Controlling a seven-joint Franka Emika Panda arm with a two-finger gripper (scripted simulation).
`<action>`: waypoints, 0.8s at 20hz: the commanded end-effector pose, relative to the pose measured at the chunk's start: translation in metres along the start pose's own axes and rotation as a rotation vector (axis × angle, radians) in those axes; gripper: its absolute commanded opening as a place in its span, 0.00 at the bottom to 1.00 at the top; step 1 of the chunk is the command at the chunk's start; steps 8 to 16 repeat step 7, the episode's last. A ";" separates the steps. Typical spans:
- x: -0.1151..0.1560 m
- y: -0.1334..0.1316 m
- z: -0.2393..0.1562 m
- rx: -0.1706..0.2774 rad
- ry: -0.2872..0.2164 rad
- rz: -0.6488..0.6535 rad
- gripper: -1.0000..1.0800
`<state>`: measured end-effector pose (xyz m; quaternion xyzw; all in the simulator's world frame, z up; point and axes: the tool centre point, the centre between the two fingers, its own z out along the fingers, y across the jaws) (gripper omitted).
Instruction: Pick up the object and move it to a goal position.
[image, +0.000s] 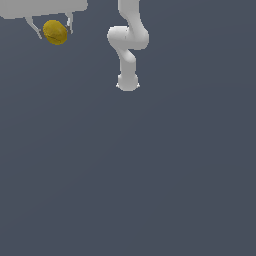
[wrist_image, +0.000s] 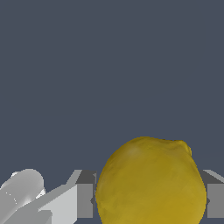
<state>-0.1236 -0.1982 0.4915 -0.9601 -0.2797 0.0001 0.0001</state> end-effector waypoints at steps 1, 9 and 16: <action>-0.001 0.003 -0.006 0.000 0.000 -0.001 0.00; -0.002 0.005 -0.010 0.000 0.000 -0.001 0.00; -0.002 0.005 -0.010 0.000 0.000 -0.001 0.00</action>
